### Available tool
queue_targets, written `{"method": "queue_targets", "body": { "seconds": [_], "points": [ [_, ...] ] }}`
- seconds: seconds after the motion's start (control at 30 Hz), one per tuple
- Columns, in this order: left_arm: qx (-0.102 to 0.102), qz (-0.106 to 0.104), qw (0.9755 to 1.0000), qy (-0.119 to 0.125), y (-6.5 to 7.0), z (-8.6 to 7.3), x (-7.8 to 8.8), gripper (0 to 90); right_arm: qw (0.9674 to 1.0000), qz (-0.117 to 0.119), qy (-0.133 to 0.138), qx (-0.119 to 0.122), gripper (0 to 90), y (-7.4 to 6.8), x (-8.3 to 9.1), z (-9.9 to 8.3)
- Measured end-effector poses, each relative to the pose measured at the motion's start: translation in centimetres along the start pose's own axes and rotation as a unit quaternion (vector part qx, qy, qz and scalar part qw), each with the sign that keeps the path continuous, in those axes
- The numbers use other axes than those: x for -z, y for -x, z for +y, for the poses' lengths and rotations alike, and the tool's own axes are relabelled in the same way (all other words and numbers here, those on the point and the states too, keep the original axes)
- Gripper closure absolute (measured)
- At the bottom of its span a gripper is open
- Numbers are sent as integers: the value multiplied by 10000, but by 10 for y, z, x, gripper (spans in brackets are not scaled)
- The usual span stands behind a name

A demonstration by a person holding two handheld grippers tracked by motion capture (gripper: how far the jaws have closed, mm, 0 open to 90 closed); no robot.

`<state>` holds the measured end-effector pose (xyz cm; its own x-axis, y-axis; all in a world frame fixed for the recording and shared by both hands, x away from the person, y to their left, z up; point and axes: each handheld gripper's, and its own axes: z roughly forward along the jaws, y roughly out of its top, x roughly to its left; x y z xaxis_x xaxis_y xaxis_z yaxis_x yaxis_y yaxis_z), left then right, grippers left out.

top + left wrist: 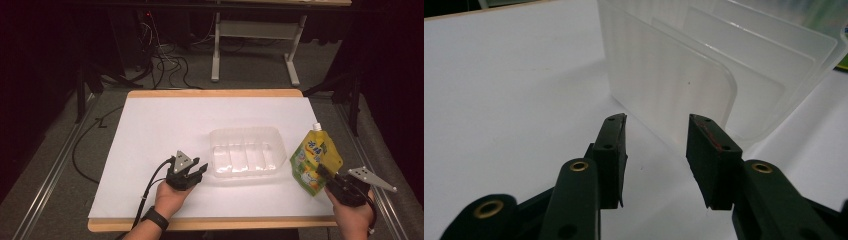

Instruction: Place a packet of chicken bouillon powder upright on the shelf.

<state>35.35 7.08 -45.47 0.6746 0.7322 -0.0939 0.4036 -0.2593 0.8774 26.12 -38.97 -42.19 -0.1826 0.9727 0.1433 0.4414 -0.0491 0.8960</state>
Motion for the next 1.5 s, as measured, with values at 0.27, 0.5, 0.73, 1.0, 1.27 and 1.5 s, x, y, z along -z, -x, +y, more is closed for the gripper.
{"method": "queue_targets", "body": {
  "seconds": [0.27, 0.5, 0.73, 1.0, 1.27, 1.5],
  "points": [
    [-14, 14, 10000, 48, -3, 1, 5, 552, 9995, 17, 302, -94, 877, 0, 10, 6],
    [96, -7, 9998, 146, -6, 4, 11, 542, 9990, 15, 450, -81, 877, -2, 15, 10],
    [-132, 44, 9998, 149, -10, 12, 27, 507, 9972, -8, 742, -29, 883, -9, 28, 19],
    [-111, 57, 9997, 202, -17, -3, 31, 506, 9950, 72, 987, 140, 886, -23, 33, 33],
    [-16, 45, 9996, 262, -22, -3, 31, 504, 9905, 356, 1280, 347, 888, -51, 34, 55],
    [-5, 61, 9995, 294, -24, -3, 33, 504, 9890, 554, 1313, 408, 888, -70, 24, 66]
  ]
}}
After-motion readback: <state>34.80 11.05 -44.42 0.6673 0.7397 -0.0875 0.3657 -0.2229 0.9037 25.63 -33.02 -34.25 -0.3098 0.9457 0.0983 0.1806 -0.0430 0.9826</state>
